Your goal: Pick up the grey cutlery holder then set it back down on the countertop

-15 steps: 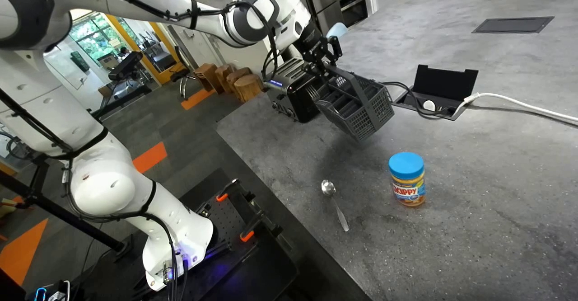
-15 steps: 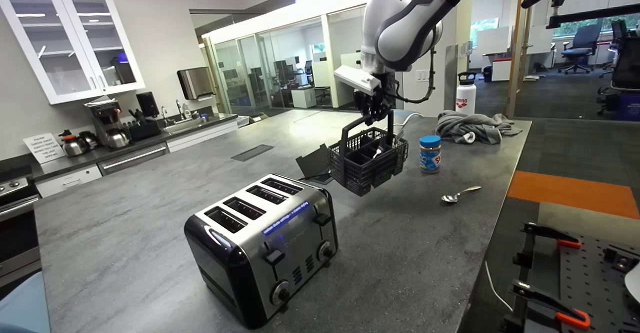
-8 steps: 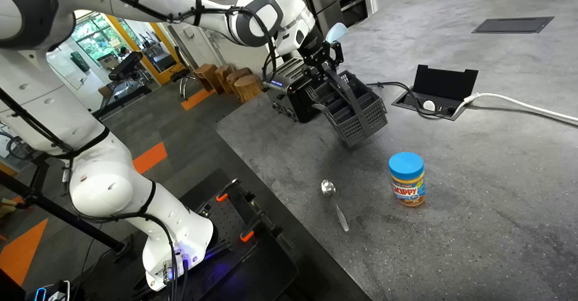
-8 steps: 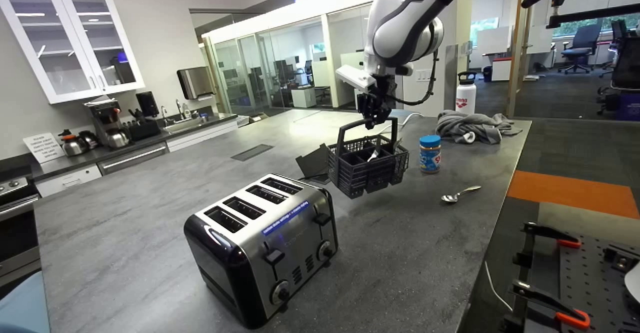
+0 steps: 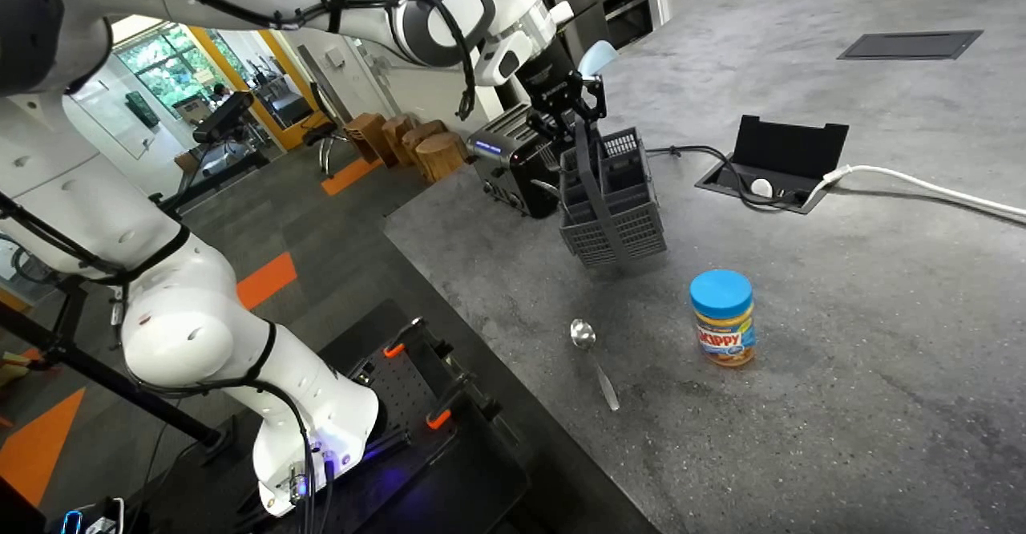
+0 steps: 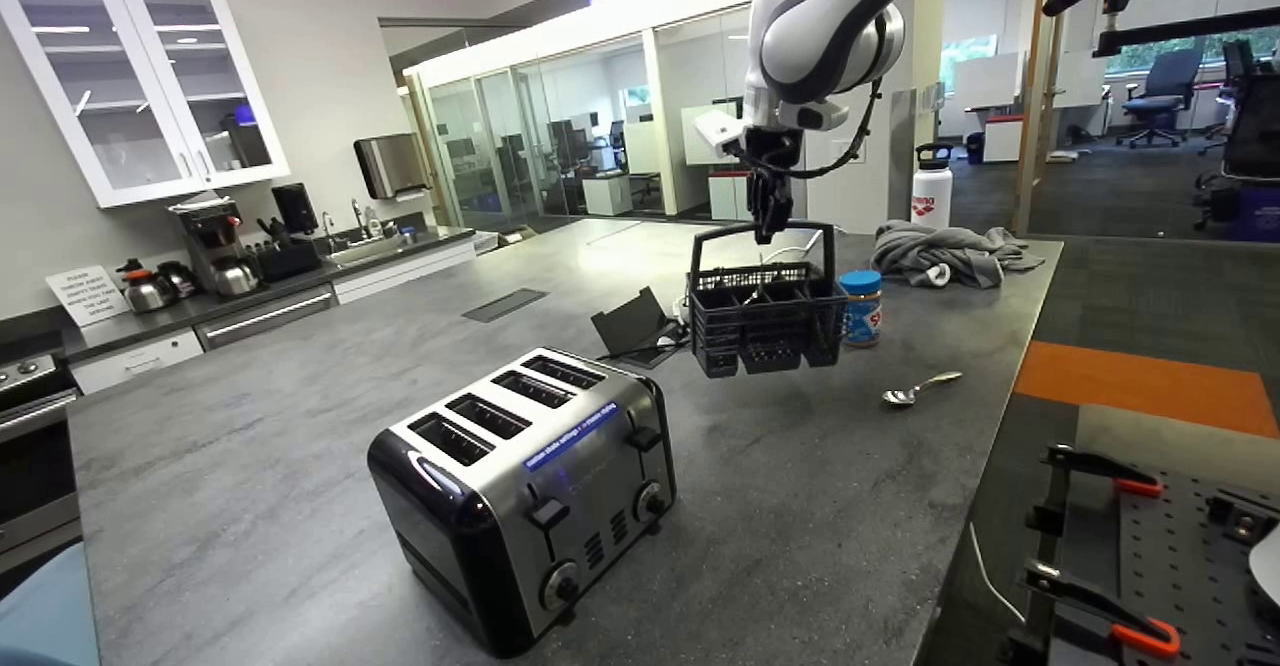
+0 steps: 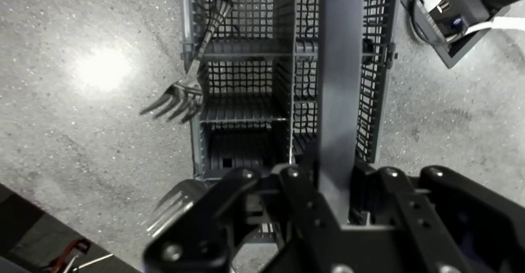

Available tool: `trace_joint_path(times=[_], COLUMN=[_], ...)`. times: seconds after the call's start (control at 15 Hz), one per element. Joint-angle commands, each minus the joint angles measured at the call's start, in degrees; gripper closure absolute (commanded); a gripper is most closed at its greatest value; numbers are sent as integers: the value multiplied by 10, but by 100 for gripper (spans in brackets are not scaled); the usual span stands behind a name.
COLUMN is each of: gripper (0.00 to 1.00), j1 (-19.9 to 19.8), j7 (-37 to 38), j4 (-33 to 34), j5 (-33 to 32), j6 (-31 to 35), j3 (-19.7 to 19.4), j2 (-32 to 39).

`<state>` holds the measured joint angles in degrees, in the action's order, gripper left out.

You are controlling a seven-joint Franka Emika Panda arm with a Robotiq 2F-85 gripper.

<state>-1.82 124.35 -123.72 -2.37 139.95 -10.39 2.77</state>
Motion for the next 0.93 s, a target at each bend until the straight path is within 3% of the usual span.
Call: trace_joint_path(times=[0.0,0.33,0.47,0.8,0.87], gripper=[97,97,97,97,90], j1=[-12,-16,-43,-83,-81], j7=[121,306,256,245,244], j4=[-8,-24,-12,-27,-12], j5=[-19,-59,-8,40,25], j6=[-27,-3,10,67,36], j3=[10,15,-5,-25,-22], j2=[-32,-39,-24,-18,-6])
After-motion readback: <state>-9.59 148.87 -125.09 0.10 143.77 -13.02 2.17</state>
